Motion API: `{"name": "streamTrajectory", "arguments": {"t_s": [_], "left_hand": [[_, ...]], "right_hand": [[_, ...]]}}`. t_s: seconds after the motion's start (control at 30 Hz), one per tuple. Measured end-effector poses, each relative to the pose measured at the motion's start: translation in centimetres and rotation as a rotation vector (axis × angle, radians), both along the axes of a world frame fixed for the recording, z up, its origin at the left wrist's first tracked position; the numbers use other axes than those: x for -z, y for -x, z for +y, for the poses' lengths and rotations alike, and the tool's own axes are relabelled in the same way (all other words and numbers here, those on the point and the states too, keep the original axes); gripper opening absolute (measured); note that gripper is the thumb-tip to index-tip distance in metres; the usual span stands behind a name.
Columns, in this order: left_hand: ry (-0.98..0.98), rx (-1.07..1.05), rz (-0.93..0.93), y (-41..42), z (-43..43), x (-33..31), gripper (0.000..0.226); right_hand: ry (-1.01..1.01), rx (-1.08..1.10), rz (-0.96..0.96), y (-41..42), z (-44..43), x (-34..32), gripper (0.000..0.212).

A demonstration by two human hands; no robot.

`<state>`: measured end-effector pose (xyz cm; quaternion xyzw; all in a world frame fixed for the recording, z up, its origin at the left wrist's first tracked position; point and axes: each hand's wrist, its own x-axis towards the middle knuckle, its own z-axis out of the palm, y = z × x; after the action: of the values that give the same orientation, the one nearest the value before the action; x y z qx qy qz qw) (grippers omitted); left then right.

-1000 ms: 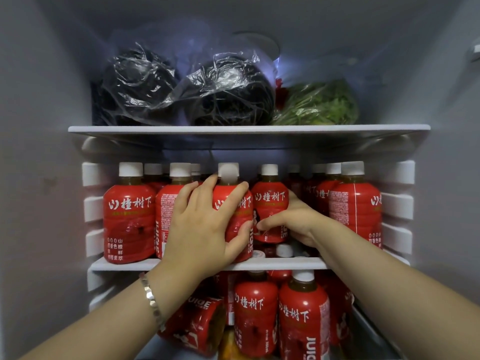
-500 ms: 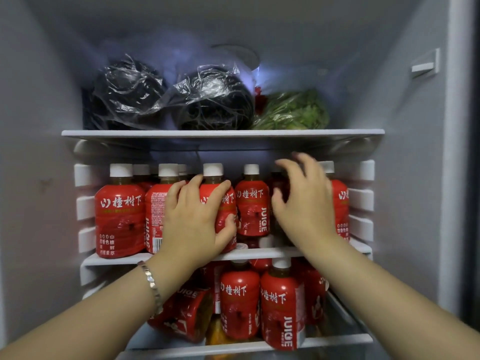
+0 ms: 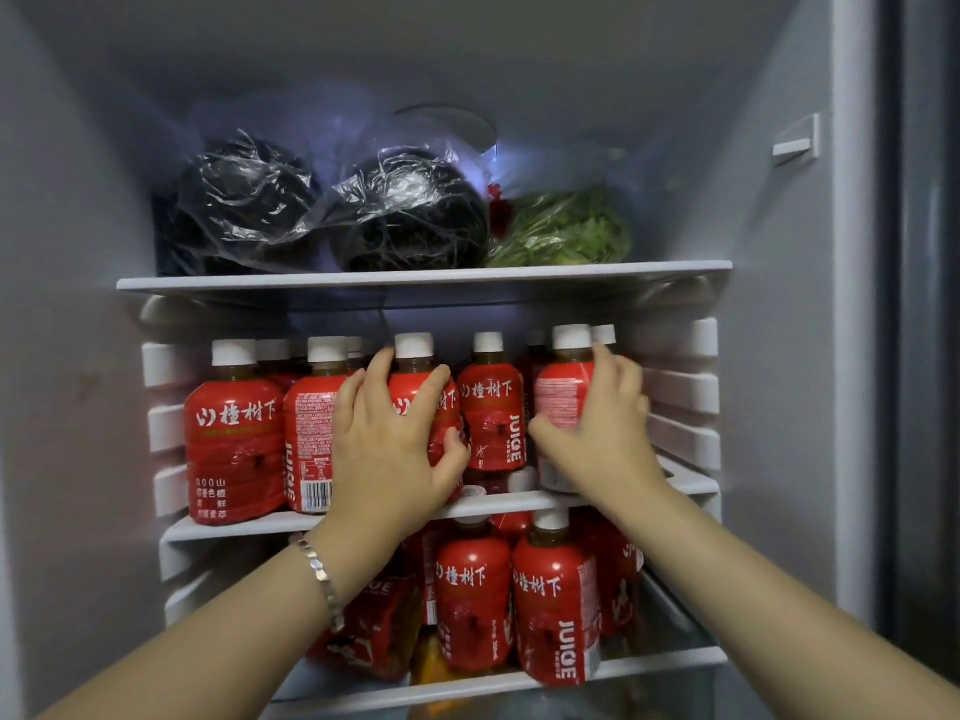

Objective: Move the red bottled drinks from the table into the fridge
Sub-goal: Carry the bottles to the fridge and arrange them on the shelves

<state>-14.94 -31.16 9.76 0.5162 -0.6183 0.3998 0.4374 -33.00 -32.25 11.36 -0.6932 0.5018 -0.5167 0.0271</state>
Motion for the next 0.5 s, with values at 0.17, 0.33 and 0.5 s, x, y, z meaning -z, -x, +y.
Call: {"name": "streamTrajectory", "arguments": {"t_s": [0.17,0.33,0.5], "left_hand": [[0.02,0.012,-0.006,-0.1,0.2,0.1,0.05],[0.031,0.035,0.045,1.5,0.6,-0.1,0.055],[-0.019,-0.015,-0.231,2.7,-0.3,-0.2,0.067]], "right_hand": [[-0.112,-0.444,-0.066,-3.1,0.5,1.0,0.075],[-0.22,-0.547,-0.016,-2.0,-0.3,0.6,0.072],[0.0,-0.331,-0.062,0.6,-1.9,-0.4,0.047]]}}
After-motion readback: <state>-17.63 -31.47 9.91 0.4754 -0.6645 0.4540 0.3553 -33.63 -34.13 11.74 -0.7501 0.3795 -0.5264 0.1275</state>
